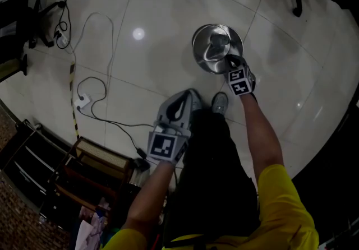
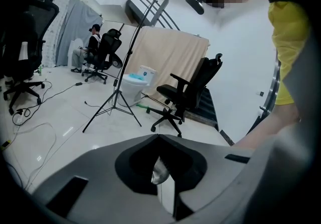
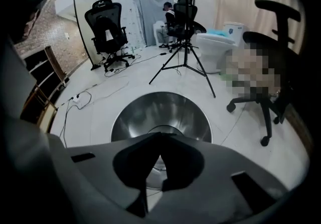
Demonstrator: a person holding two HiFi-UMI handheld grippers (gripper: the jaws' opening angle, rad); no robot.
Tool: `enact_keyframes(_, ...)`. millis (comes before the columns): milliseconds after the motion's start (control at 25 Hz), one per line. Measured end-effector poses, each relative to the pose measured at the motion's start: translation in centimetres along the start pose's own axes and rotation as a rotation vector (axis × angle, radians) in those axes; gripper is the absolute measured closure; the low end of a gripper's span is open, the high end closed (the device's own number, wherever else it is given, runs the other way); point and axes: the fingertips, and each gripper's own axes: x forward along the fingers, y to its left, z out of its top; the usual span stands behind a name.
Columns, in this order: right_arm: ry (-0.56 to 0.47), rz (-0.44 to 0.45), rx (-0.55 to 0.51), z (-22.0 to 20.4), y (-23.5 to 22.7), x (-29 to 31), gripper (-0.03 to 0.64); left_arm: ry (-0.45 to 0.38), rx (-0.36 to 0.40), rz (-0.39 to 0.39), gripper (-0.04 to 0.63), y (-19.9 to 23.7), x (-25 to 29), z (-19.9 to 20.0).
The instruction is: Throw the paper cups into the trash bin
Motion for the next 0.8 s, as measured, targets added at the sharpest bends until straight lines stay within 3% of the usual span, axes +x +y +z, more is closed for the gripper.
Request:
enact_keyframes(600,0.015,0.001,-0.003,0.0,0.1,0.0,0.614,0.019,-0.005,0.0,0.603,-0.6,1.6,-0.6)
enact_keyframes(800,0.012,-0.006,-0.062,1.2,-0.4,-0.4,0.614,0.025,-0.005,0.001,0.603,-0.4,1.9,-0.7)
